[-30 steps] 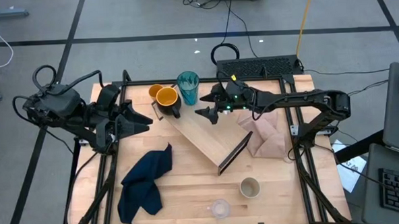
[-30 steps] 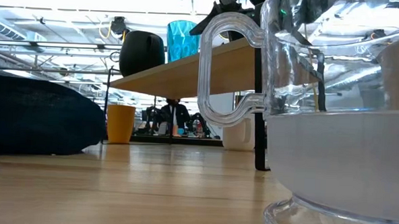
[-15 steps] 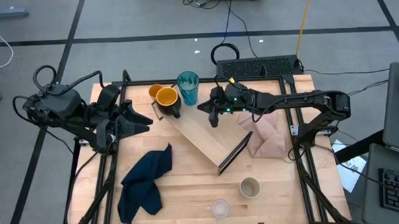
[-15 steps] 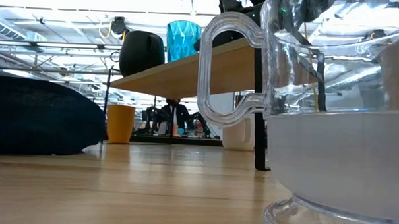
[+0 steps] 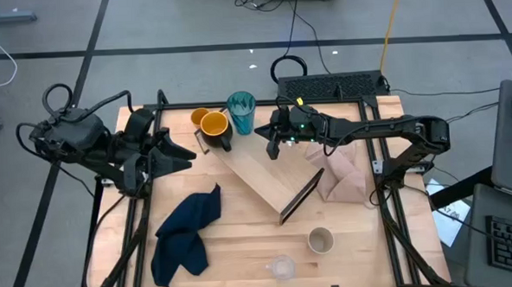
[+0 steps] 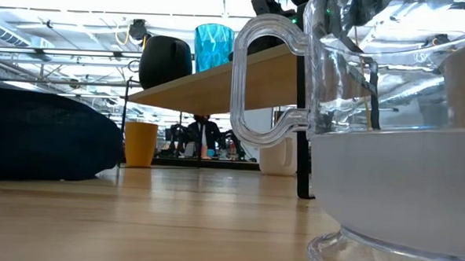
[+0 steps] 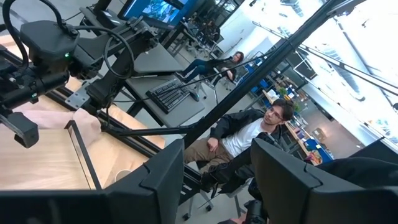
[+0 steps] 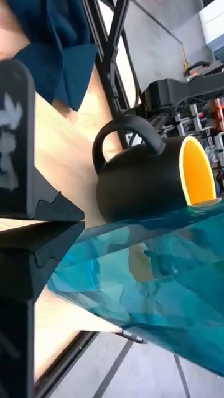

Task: Stack small to large cups/mugs on shelf
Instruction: Put the blue cup on the shelf

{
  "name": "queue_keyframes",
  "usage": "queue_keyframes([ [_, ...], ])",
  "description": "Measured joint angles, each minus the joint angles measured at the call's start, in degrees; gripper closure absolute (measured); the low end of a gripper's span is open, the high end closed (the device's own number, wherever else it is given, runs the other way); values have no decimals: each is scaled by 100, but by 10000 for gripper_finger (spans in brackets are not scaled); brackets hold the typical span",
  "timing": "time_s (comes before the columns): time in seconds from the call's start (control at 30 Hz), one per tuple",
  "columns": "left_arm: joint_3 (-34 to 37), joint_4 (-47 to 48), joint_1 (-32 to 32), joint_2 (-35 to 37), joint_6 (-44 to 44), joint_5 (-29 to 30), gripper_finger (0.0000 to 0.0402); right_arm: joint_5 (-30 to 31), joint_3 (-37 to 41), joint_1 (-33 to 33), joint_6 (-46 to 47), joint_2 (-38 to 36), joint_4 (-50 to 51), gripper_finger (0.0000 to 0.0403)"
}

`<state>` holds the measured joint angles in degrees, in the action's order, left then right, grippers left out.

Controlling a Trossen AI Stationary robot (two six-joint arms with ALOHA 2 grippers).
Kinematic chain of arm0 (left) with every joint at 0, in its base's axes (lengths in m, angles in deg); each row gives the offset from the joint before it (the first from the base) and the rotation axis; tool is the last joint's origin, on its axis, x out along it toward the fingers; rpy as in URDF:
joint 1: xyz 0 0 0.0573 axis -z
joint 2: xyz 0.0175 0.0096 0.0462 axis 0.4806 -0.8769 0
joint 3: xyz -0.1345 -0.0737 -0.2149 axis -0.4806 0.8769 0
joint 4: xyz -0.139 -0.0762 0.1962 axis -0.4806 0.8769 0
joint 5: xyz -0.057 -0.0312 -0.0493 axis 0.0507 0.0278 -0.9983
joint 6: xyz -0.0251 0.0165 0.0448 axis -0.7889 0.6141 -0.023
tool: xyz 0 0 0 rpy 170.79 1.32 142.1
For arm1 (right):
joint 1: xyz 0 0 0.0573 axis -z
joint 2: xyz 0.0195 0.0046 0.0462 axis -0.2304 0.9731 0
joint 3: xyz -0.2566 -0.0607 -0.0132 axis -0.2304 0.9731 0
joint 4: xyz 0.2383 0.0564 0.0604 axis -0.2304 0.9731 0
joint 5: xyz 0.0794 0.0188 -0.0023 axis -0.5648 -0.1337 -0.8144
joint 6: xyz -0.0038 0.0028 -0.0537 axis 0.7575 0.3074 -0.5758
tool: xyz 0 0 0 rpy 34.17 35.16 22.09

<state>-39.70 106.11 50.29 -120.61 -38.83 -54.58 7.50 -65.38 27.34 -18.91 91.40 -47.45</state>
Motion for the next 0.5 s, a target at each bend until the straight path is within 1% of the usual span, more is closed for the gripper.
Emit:
queue_keyframes([
  [0.17,0,0,0,0,7,2,215,304,0,0,-168,0,-122,403],
  [0.3,0,0,0,0,7,2,215,304,0,0,-191,31,-378,403],
  [0.5,1,-1,0,0,7,4,215,364,0,13,-193,114,-471,403],
])
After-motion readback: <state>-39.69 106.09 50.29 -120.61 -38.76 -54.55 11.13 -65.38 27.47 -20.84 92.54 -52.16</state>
